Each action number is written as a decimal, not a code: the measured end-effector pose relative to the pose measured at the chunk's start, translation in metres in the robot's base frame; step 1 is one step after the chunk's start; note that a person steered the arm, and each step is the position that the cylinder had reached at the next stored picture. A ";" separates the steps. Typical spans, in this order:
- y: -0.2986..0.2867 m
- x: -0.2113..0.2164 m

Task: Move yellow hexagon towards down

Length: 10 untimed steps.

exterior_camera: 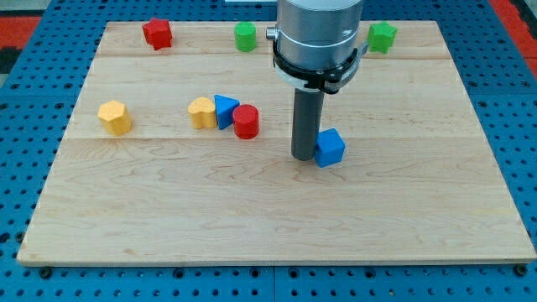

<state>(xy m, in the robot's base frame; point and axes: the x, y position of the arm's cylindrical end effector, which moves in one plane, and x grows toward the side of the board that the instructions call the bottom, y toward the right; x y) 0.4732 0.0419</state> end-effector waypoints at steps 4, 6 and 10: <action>0.048 0.006; 0.114 -0.052; 0.090 -0.056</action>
<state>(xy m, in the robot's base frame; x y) 0.4173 0.1322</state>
